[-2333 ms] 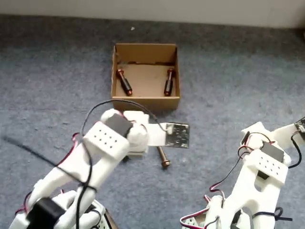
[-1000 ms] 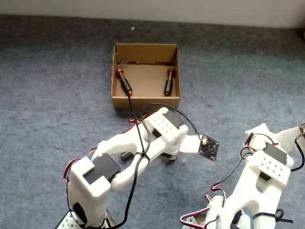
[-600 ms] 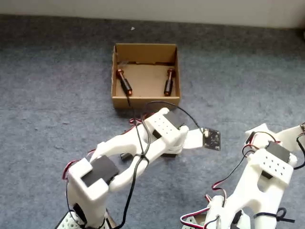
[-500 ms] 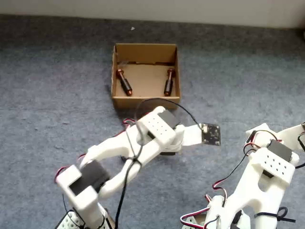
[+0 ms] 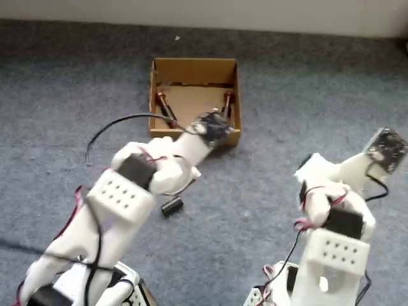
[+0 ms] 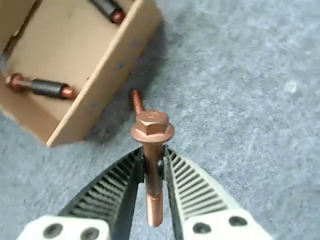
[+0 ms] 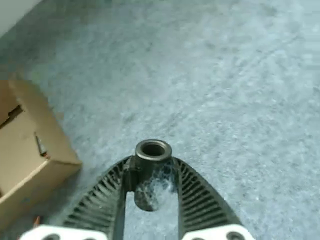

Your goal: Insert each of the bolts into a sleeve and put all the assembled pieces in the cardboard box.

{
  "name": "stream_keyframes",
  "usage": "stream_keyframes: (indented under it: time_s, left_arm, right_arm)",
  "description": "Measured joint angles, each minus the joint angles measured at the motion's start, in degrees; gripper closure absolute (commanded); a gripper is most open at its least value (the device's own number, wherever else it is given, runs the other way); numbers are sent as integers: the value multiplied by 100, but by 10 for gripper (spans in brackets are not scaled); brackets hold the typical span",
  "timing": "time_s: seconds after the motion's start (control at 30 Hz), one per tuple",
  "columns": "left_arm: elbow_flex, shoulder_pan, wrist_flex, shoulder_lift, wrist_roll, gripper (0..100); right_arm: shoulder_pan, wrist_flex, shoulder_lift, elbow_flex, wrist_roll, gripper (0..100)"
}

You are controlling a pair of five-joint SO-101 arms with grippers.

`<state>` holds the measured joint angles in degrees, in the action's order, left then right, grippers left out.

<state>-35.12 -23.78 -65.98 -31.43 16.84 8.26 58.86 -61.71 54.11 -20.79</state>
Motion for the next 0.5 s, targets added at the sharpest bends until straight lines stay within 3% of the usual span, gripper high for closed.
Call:
stream_keyframes:
  time_s: [0.3, 0.5]
  left_arm:
    - [-1442, 1178, 0, -2884, -1459, 995]
    - [-2101, 1424, 79, -4466, -2127, 995]
  right_arm:
    - [-2286, -888, -2321, 1688, 1169, 994]
    - [-3332, -1547, -2743, 2488, 1618, 994]
